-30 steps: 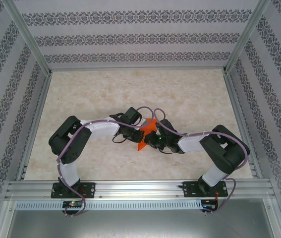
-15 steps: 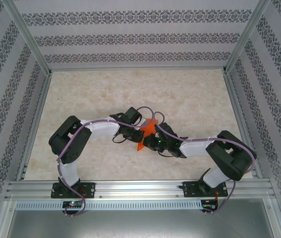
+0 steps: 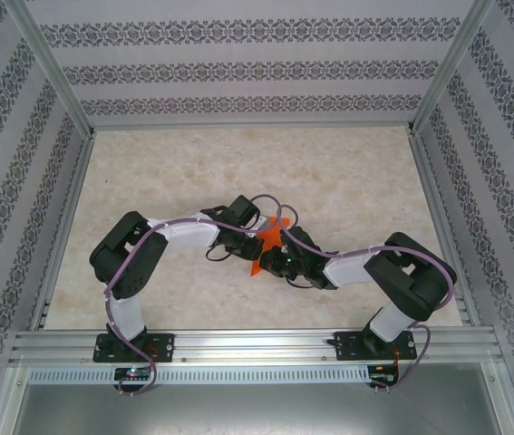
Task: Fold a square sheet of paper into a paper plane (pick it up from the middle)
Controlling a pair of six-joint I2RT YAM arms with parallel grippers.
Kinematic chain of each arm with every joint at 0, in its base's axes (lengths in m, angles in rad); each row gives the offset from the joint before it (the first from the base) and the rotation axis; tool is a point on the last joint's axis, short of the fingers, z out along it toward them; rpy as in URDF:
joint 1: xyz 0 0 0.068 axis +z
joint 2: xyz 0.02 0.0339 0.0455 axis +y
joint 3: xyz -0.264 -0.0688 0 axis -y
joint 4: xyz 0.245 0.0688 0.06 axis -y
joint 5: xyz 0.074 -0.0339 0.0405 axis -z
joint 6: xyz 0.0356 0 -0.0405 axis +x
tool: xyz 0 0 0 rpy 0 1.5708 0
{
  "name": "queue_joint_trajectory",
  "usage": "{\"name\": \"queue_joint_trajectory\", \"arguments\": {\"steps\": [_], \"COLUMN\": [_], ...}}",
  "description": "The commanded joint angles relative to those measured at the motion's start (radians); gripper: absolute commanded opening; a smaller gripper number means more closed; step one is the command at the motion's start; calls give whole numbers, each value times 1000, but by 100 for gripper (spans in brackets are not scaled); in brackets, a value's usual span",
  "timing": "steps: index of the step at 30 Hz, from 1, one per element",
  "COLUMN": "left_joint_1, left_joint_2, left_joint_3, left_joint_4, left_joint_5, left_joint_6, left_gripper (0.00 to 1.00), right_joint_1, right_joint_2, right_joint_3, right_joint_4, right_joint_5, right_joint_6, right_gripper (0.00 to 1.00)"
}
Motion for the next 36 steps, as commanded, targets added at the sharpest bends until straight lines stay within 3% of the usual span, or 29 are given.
{"name": "queue_joint_trajectory", "arguments": {"steps": [1, 8, 24, 31, 36], "left_joint_1": [12, 13, 13, 14, 17], "left_joint_2": [31, 40, 41, 45, 53], "left_joint_3": [8, 20, 20, 20, 33], "left_joint_4": [-37, -42, -44, -44, -47], "left_joint_5": [-24, -22, -25, -30, -18], "left_joint_6": [22, 26, 29, 28, 31], "left_gripper": [4, 4, 4, 4, 4], "right_joint_1": [17, 55, 52, 60, 74], "right_joint_2": [-43, -92, 63, -30, -8], "right_joint_3": [-23, -36, 1, -20, -10], "right_joint_4": [31, 35, 94, 50, 92], "right_joint_5": [22, 42, 8, 13, -25], "right_joint_6": [3, -3, -21, -38, -37], "right_gripper": [10, 9, 8, 9, 9]}}
